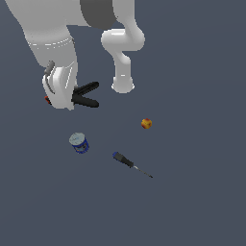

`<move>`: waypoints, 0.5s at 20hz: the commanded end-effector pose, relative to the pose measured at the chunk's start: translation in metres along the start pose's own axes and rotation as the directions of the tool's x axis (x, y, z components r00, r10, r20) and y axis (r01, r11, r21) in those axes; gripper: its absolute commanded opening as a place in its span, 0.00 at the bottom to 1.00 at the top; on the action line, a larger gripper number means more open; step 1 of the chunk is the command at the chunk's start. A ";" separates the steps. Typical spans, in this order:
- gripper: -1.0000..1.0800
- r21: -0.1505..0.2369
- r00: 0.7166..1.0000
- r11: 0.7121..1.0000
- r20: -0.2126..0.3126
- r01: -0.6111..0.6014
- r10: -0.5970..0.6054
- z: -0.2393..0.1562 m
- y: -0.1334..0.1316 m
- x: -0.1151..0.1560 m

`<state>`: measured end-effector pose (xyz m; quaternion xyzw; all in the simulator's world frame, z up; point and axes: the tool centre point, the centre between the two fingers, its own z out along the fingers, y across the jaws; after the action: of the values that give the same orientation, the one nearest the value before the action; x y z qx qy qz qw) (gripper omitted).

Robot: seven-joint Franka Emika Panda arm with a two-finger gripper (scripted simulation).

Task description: Pick up a designated object from a clutter of objects.

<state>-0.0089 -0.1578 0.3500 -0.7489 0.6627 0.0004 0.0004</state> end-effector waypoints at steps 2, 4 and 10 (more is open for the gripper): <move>0.00 0.000 1.000 1.000 -0.001 0.002 -0.002 -0.027 0.002 0.019; 0.00 0.000 1.000 1.000 -0.001 0.002 -0.002 -0.038 0.003 0.028; 0.00 0.000 1.000 1.000 -0.001 0.004 -0.004 -0.061 0.003 0.045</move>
<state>-0.0070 -0.1994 0.4053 -0.7498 0.6617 0.0004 -0.0002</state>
